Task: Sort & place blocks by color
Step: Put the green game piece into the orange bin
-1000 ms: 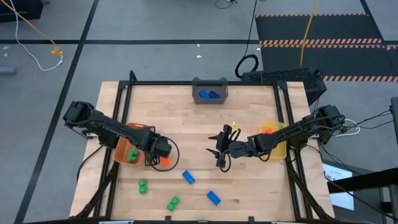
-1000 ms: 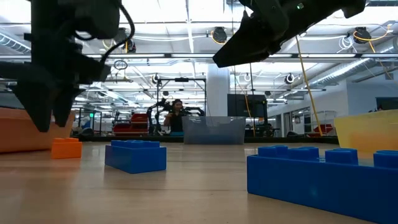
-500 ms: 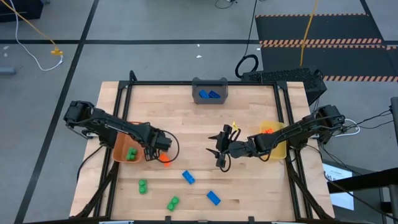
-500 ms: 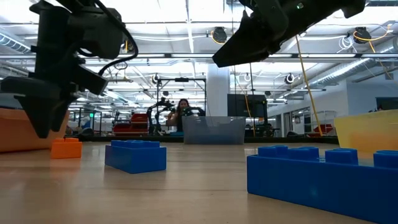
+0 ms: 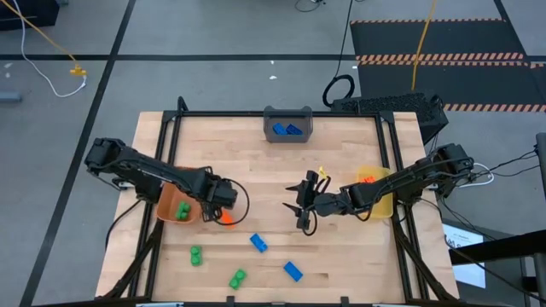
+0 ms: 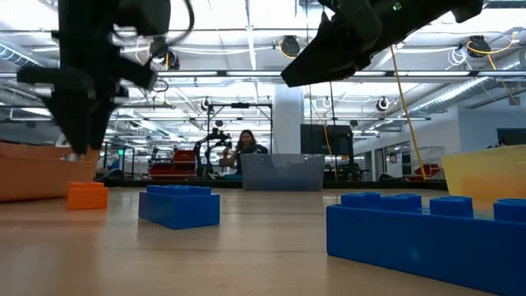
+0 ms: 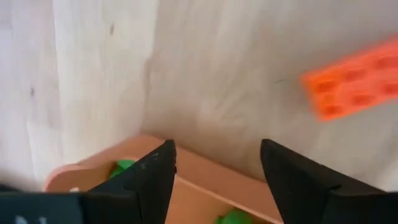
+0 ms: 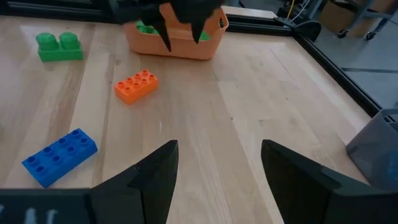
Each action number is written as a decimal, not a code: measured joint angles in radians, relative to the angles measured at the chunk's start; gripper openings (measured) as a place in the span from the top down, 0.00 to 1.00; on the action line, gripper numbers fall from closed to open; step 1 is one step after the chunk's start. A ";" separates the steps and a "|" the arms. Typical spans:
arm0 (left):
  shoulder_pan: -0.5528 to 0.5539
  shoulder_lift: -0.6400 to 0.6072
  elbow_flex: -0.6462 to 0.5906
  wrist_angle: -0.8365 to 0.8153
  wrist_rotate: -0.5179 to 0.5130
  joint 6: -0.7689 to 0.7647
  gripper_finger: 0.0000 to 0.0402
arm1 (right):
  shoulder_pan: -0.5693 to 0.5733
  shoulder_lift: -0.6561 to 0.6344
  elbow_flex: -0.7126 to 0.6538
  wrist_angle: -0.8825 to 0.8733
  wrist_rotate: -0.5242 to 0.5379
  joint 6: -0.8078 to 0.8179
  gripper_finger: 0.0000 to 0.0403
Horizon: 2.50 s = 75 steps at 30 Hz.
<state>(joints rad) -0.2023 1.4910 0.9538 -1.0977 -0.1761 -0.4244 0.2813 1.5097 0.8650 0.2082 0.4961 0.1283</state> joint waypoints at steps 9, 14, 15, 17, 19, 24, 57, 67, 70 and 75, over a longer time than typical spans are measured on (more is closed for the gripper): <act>-0.101 0.000 0.057 0.009 0.104 -0.024 0.42 | 0.010 -0.001 0.001 -0.029 0.000 0.007 0.45; -0.192 0.000 0.058 -0.034 0.267 -0.340 0.42 | 0.014 -0.018 0.001 -0.041 0.000 0.008 0.45; -0.220 0.000 0.062 -0.036 0.303 -0.391 0.42 | 0.012 -0.023 0.001 -0.048 0.000 0.004 0.45; -0.274 0.000 0.083 -0.038 0.352 -0.483 0.42 | 0.005 -0.030 0.001 -0.046 0.001 -0.006 0.45; -0.308 0.000 0.118 -0.037 0.385 -0.587 0.42 | 0.000 -0.038 0.001 -0.062 0.001 -0.013 0.45; -0.368 0.000 0.206 -0.060 0.386 -0.879 0.42 | -0.014 -0.049 0.001 -0.106 0.001 -0.034 0.45; -0.557 0.198 0.068 0.148 0.439 -1.395 0.42 | 0.000 -0.054 0.001 -0.112 -0.038 -0.031 0.45; -0.556 0.263 0.072 0.175 0.431 -1.375 0.42 | 0.000 -0.054 0.000 -0.104 -0.055 -0.021 0.45; -0.556 0.281 0.068 0.187 0.415 -1.336 0.42 | 0.001 -0.054 0.000 -0.103 -0.056 -0.021 0.45; -0.556 0.282 0.069 0.182 0.428 -1.270 0.49 | 0.002 -0.053 0.000 -0.100 -0.056 -0.021 0.45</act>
<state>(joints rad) -0.7584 1.7735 1.0225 -0.9154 0.2524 -1.6939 0.2829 1.4567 0.8647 0.1081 0.4404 0.1074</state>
